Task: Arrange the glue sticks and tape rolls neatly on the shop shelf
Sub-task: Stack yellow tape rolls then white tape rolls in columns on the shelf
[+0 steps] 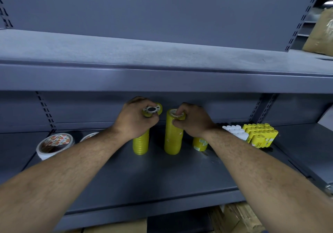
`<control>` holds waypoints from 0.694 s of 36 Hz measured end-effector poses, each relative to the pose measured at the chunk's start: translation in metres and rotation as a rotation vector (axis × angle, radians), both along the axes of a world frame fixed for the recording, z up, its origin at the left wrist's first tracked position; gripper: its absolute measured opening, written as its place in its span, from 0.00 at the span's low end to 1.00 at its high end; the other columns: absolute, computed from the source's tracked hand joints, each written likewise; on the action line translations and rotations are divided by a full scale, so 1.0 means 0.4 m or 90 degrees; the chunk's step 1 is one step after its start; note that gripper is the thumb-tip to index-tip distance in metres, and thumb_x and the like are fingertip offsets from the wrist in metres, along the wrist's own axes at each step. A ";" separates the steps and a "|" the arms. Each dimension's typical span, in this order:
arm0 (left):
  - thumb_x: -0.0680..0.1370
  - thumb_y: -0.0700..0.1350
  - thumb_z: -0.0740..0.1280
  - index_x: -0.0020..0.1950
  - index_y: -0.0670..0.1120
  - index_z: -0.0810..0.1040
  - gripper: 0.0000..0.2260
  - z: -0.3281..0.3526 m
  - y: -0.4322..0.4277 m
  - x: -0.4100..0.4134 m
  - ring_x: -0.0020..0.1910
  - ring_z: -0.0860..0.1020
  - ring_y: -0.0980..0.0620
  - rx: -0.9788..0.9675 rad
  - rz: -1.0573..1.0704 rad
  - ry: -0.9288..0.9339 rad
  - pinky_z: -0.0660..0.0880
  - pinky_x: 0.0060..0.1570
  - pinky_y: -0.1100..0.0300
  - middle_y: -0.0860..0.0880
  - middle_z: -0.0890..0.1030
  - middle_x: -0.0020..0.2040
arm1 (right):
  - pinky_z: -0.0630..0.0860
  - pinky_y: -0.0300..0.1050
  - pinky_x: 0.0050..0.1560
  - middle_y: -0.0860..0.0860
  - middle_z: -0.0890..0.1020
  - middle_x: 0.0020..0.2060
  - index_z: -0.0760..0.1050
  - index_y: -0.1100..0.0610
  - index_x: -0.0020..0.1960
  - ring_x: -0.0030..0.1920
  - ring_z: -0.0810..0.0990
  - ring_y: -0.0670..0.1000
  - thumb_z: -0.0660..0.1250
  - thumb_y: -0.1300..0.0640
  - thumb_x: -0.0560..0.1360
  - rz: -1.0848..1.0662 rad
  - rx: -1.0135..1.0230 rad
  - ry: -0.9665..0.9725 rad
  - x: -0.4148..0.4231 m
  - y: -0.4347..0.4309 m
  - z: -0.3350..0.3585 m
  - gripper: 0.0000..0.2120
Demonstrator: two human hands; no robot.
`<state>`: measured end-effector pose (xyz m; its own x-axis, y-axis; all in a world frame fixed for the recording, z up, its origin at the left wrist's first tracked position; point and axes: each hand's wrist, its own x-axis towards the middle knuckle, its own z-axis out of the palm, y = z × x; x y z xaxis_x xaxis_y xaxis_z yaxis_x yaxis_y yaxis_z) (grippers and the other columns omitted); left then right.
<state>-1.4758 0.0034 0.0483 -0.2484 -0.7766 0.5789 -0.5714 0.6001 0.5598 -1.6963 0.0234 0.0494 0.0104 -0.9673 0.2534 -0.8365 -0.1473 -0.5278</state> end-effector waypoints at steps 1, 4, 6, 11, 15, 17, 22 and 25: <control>0.66 0.49 0.69 0.50 0.46 0.85 0.15 0.000 0.001 -0.001 0.51 0.80 0.53 0.000 -0.001 0.000 0.74 0.52 0.62 0.51 0.83 0.50 | 0.69 0.40 0.41 0.46 0.81 0.48 0.74 0.45 0.48 0.48 0.80 0.48 0.74 0.46 0.71 -0.001 0.001 0.000 0.000 0.000 0.000 0.11; 0.67 0.50 0.69 0.51 0.47 0.85 0.15 -0.004 -0.002 -0.002 0.51 0.80 0.53 0.004 -0.002 -0.008 0.75 0.53 0.61 0.51 0.82 0.49 | 0.69 0.40 0.40 0.46 0.81 0.49 0.74 0.45 0.49 0.48 0.79 0.48 0.74 0.46 0.71 -0.009 0.009 -0.011 0.001 -0.001 -0.002 0.11; 0.67 0.50 0.70 0.51 0.47 0.84 0.15 -0.008 -0.006 -0.002 0.51 0.80 0.53 0.006 -0.004 -0.011 0.75 0.53 0.60 0.51 0.82 0.49 | 0.71 0.40 0.40 0.47 0.81 0.50 0.74 0.45 0.49 0.47 0.80 0.47 0.75 0.46 0.71 -0.013 0.015 -0.021 0.002 -0.001 -0.004 0.12; 0.68 0.48 0.73 0.50 0.48 0.85 0.12 -0.015 -0.011 -0.014 0.50 0.79 0.54 -0.007 -0.010 -0.007 0.73 0.52 0.64 0.52 0.83 0.49 | 0.76 0.42 0.46 0.47 0.82 0.52 0.73 0.44 0.50 0.50 0.81 0.48 0.77 0.47 0.69 -0.012 0.044 -0.053 0.002 -0.007 0.000 0.16; 0.66 0.53 0.69 0.50 0.49 0.84 0.15 -0.013 -0.011 -0.028 0.49 0.80 0.54 0.002 -0.025 0.002 0.74 0.52 0.63 0.52 0.82 0.48 | 0.80 0.49 0.54 0.47 0.83 0.53 0.75 0.43 0.51 0.53 0.82 0.48 0.80 0.49 0.64 -0.010 0.059 -0.104 -0.011 -0.014 -0.003 0.20; 0.68 0.49 0.73 0.50 0.49 0.84 0.12 -0.009 -0.013 -0.039 0.49 0.80 0.54 0.006 -0.023 -0.003 0.75 0.52 0.62 0.52 0.82 0.49 | 0.80 0.48 0.58 0.48 0.82 0.58 0.75 0.45 0.62 0.56 0.82 0.48 0.81 0.52 0.63 -0.004 0.070 -0.118 -0.016 -0.010 0.001 0.30; 0.68 0.50 0.74 0.51 0.52 0.84 0.12 0.021 -0.014 -0.086 0.48 0.79 0.59 0.024 -0.052 -0.008 0.75 0.50 0.64 0.56 0.82 0.49 | 0.72 0.39 0.59 0.50 0.75 0.66 0.67 0.50 0.75 0.68 0.74 0.47 0.78 0.60 0.69 -0.019 0.070 -0.133 -0.049 0.015 0.019 0.38; 0.70 0.49 0.76 0.50 0.55 0.84 0.09 0.036 -0.023 -0.125 0.46 0.76 0.66 0.060 -0.073 -0.016 0.71 0.45 0.74 0.61 0.81 0.44 | 0.71 0.35 0.56 0.49 0.77 0.66 0.70 0.53 0.72 0.66 0.76 0.48 0.74 0.63 0.71 -0.062 0.047 -0.127 -0.082 0.032 0.023 0.32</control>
<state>-1.5258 -0.0057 0.0629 -0.3521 -0.7931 0.4970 -0.5168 0.6075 0.6033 -1.7289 0.0360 0.0588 -0.1268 -0.9773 0.1698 -0.7229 -0.0262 -0.6904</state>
